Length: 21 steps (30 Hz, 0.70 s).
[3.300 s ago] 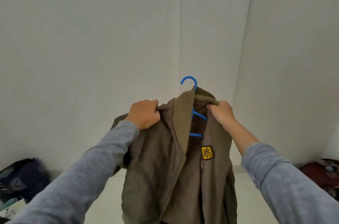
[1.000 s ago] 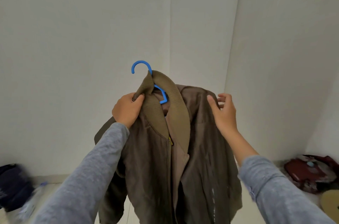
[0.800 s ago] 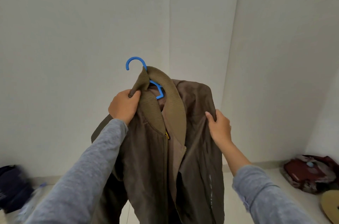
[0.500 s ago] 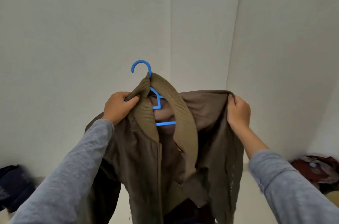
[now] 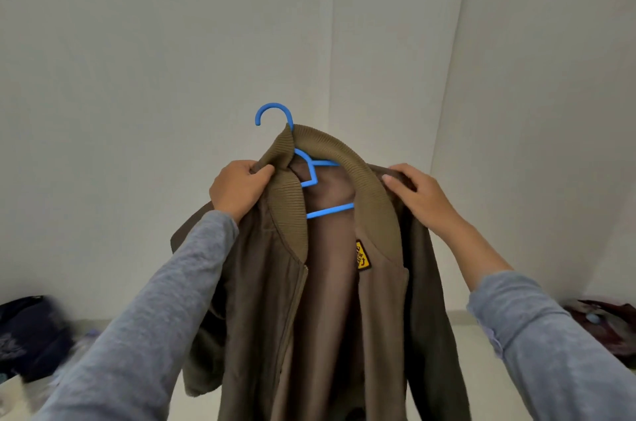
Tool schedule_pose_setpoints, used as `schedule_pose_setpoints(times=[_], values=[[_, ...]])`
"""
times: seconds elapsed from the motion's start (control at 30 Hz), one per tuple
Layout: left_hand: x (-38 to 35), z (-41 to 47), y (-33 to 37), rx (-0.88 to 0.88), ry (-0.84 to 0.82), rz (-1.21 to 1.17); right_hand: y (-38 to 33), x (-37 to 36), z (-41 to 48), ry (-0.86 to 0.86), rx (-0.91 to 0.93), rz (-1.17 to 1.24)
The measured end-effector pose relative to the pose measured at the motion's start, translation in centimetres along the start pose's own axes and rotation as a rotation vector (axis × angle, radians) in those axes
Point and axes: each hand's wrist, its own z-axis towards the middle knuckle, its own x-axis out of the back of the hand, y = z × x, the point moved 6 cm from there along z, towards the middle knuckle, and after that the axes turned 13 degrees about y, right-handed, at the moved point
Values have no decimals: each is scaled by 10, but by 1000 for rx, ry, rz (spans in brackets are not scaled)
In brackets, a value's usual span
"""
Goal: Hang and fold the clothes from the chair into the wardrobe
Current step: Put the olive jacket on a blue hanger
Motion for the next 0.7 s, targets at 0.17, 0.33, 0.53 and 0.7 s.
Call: schedule_pose_setpoints(times=[0.17,0.33,0.53,0.7], values=[[2,-3,14,-50,60,47,-23,-14,-17,172,359,-394],[0,-13,20,-101,50,69,-48,-47,-27,31,411,-325],[-3,-20,21,-119,37,51,-87,-74,-20,7,421,-114],[-5,-23,19,-158,-37,-17,-99,-66,12,-59,138,89]])
